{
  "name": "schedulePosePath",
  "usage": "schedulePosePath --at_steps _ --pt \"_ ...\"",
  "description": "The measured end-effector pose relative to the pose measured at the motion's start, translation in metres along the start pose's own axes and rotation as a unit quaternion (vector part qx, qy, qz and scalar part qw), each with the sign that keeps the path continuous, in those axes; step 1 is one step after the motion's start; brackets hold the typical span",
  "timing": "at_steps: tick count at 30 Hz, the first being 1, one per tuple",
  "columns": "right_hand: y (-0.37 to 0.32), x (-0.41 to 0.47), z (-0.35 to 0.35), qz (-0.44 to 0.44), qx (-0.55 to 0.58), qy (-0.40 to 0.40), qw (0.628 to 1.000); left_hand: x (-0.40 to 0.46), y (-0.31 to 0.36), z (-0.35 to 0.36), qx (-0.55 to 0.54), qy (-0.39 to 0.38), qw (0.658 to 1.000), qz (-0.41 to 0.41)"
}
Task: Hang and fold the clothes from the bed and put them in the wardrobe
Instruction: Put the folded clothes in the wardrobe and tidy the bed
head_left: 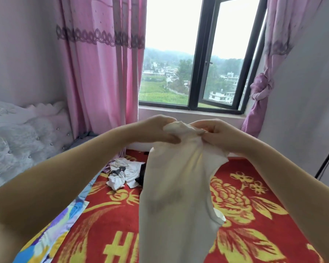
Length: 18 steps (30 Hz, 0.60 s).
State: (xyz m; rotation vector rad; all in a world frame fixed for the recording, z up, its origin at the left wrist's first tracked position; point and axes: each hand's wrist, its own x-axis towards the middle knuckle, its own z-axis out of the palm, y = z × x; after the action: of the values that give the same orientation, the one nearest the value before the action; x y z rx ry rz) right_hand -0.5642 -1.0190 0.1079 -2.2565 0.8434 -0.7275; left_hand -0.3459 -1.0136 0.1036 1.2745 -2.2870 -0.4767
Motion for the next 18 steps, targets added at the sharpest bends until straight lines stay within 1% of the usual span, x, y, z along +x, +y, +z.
schedulePosePath --at_steps 1,2,4,5,6,8,9,10,12,13,15,16,18 --pt "-0.002 -0.003 -0.002 0.0 -0.003 0.011 1.0 0.001 0.002 -0.004 -0.038 0.0 0.999 -0.004" --pt "-0.002 -0.007 -0.005 -0.001 -0.006 0.03 1.0 0.001 0.004 -0.007 -0.054 0.009 0.998 -0.01" --pt "0.005 -0.017 -0.01 -0.011 -0.057 0.064 0.996 0.001 0.008 -0.012 -0.068 0.033 0.997 -0.011" --pt "0.012 -0.021 -0.013 -0.005 -0.102 0.054 0.993 0.003 0.009 -0.014 -0.08 0.034 0.996 -0.008" --pt "0.02 -0.025 -0.014 0.012 -0.131 0.024 0.991 0.004 0.01 -0.014 -0.093 0.028 0.995 -0.009" --pt "0.044 -0.029 -0.011 0.059 -0.146 -0.049 0.986 0.007 0.008 -0.01 -0.09 -0.003 0.996 -0.016" --pt "0.058 -0.03 -0.01 0.08 -0.15 -0.061 0.984 0.011 0.004 -0.006 -0.068 -0.02 0.997 -0.017" --pt "0.072 -0.03 -0.01 0.102 -0.147 -0.053 0.983 0.014 -0.002 0.001 -0.043 -0.035 0.998 -0.019" --pt "0.098 -0.025 -0.009 0.136 -0.128 -0.011 0.982 0.023 -0.016 0.015 -0.01 -0.044 0.999 -0.022" --pt "0.108 -0.02 -0.006 0.152 -0.117 0.01 0.981 0.028 -0.024 0.022 -0.01 -0.034 0.999 -0.022" --pt "0.13 -0.004 0.004 0.189 -0.119 0.051 0.973 0.041 -0.04 0.033 -0.013 0.013 0.999 -0.026" --pt "0.14 0.006 0.01 0.206 -0.136 0.07 0.966 0.049 -0.047 0.037 0.002 0.035 0.999 -0.025" --pt "0.156 0.03 0.02 0.219 -0.172 0.106 0.955 0.066 -0.063 0.039 0.069 0.061 0.995 -0.033"
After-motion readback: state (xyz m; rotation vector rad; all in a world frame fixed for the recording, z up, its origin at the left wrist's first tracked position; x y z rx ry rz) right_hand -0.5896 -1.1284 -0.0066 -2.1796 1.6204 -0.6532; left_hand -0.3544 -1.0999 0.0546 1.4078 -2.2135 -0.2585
